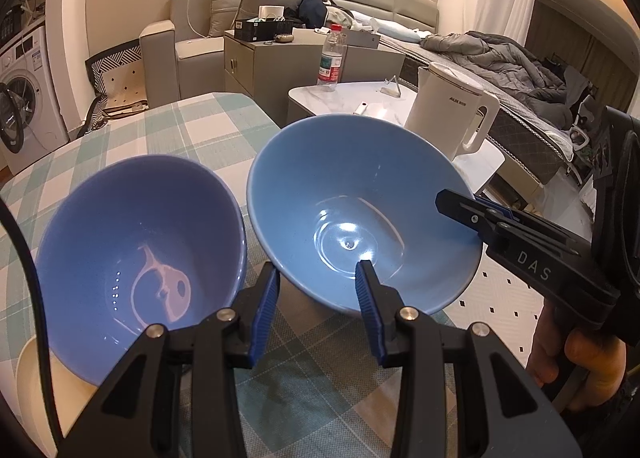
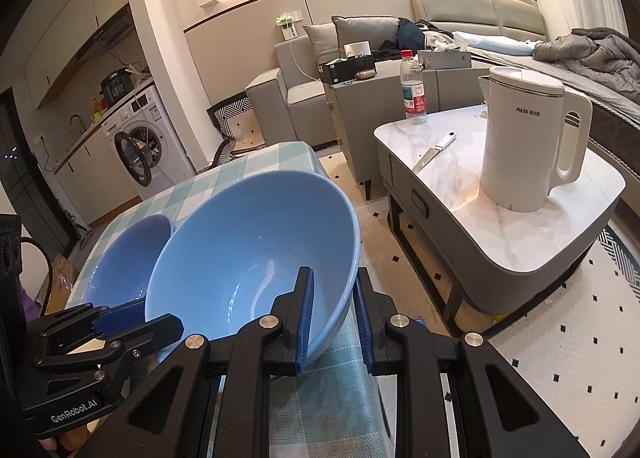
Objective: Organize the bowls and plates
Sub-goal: 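Lift the light blue bowl with both grippers and carry it toward the dark blue bowls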
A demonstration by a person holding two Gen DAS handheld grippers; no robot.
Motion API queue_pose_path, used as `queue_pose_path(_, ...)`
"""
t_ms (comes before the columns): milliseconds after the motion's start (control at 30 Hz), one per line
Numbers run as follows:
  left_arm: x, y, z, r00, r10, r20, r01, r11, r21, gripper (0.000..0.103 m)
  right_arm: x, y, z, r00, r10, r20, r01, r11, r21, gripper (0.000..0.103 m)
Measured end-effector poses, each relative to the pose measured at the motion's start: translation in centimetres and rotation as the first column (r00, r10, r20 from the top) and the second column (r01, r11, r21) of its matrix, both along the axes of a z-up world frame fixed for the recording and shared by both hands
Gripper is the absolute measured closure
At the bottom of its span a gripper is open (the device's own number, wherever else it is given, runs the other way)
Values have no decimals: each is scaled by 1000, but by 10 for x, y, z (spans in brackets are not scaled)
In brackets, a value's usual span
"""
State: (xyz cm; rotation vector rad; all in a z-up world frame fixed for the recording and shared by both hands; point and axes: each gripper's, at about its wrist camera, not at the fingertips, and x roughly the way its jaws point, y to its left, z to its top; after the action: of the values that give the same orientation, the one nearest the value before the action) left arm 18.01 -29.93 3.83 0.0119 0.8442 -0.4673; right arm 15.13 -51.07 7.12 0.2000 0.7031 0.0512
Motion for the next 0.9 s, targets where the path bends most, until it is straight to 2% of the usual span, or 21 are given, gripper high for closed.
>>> queue_pose_path(900,-17,16,30,996,4,88,-4,1000,2,65,-31,24,39,995,24,101,-21,999,-32,83)
